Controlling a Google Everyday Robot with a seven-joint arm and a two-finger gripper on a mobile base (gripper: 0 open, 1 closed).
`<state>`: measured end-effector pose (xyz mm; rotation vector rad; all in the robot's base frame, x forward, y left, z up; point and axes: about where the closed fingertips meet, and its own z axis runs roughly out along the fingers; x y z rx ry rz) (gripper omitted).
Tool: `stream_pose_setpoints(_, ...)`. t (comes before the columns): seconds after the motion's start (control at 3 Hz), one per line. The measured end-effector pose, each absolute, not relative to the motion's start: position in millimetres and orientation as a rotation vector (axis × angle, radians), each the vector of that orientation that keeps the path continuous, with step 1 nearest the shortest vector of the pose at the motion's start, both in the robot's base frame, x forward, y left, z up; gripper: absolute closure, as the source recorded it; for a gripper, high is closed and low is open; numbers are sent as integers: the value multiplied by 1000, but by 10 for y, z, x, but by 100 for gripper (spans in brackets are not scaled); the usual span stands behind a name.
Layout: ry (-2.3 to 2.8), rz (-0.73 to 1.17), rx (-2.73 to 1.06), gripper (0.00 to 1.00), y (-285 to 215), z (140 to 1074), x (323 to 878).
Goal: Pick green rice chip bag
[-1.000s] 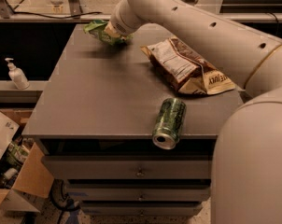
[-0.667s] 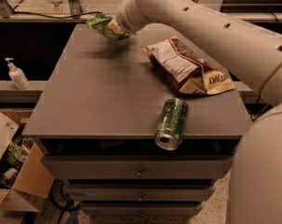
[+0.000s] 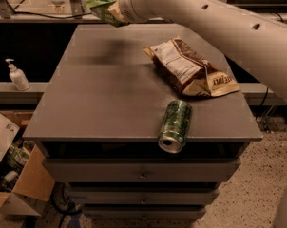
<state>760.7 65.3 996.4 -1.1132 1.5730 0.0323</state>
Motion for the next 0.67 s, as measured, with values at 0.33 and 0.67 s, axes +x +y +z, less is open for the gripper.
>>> stream_pose_setpoints(0.33,1513,14,-1107,100,681,10206,7473)
stream_pose_setpoints(0.67,1508,14,-1106,100,687,10228,7465)
